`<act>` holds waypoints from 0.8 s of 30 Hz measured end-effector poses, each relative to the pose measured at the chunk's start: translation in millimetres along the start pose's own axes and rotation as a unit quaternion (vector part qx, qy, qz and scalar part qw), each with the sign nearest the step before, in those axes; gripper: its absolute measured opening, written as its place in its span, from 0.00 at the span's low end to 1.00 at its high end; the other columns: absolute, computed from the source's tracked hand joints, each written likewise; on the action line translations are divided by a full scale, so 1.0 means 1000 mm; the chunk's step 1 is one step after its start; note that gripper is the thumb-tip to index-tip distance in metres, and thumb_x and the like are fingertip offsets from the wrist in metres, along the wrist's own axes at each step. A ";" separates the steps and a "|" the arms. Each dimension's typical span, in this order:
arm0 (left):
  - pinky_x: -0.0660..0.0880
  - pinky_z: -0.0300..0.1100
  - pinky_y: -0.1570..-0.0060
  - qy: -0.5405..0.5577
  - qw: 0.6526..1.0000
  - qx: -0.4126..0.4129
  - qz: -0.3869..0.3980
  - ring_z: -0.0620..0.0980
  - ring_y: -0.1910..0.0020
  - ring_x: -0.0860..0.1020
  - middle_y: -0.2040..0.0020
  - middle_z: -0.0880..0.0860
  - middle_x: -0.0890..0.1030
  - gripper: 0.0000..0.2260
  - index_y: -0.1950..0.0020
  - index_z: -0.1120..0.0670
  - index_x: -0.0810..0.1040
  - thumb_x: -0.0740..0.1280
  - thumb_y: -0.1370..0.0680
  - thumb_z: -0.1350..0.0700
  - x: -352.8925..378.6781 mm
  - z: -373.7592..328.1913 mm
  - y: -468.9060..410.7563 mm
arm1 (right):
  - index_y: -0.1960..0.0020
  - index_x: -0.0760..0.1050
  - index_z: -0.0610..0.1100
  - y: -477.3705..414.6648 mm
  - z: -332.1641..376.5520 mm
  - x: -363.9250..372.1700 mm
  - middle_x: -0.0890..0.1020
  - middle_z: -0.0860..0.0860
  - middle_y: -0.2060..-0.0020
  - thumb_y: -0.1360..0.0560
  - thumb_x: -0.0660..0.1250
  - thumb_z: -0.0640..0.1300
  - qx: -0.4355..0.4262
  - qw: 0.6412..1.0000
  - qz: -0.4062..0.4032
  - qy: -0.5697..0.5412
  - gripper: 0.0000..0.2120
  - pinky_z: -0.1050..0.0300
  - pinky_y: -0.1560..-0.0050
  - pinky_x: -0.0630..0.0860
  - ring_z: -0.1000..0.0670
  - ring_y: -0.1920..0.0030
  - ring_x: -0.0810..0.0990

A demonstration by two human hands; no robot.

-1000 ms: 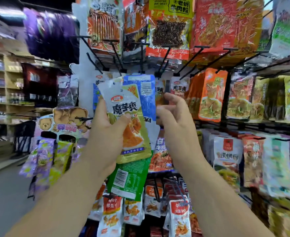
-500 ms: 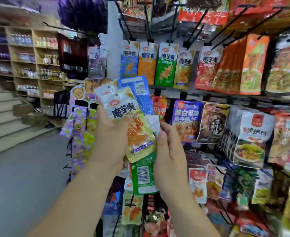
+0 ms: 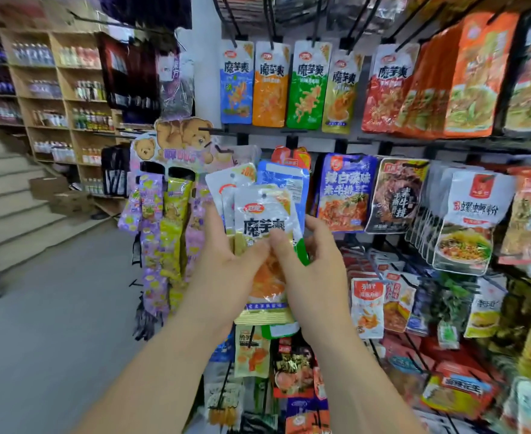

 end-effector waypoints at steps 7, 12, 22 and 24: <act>0.81 0.48 0.40 0.031 0.999 -0.012 0.000 0.38 0.33 0.78 0.34 0.34 0.79 0.34 0.26 0.35 0.64 0.79 0.26 0.48 0.000 0.005 0.003 | 0.32 0.77 0.55 -0.004 -0.006 0.005 0.84 0.55 0.40 0.21 0.65 0.61 0.005 0.998 0.022 -0.055 0.21 0.38 0.37 0.78 0.49 0.38 0.81; 0.69 0.63 0.27 0.058 0.998 -0.024 -0.018 0.49 0.24 0.72 0.22 0.44 0.71 0.31 0.24 0.30 0.61 0.70 0.24 0.39 0.004 0.007 -0.001 | 0.29 0.75 0.54 -0.005 -0.006 0.011 0.83 0.54 0.36 0.23 0.61 0.67 -0.009 0.998 0.035 -0.052 0.28 0.36 0.34 0.77 0.46 0.34 0.80; 0.84 0.57 0.49 0.143 0.989 -0.025 -0.007 0.56 0.41 0.85 0.38 0.52 0.85 0.17 0.28 0.43 0.69 0.62 0.14 0.60 0.013 0.000 0.001 | 0.50 0.78 0.55 -0.014 -0.013 0.000 0.84 0.48 0.59 0.29 0.77 0.60 0.007 0.990 -0.021 -0.136 0.14 0.32 0.55 0.81 0.44 0.60 0.82; 0.84 0.58 0.50 0.141 0.990 -0.021 0.005 0.57 0.42 0.85 0.39 0.54 0.85 0.19 0.29 0.45 0.69 0.63 0.15 0.65 0.013 -0.001 0.000 | 0.50 0.79 0.54 -0.014 -0.016 0.000 0.84 0.46 0.59 0.28 0.75 0.60 0.009 0.990 -0.027 -0.137 0.12 0.33 0.55 0.81 0.43 0.60 0.81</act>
Point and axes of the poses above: each hand's wrist, its own y-axis away from the middle knuckle, its own x-axis out of the palm, z = x × y, the point moved 2 cm from there along -y, towards the middle knuckle
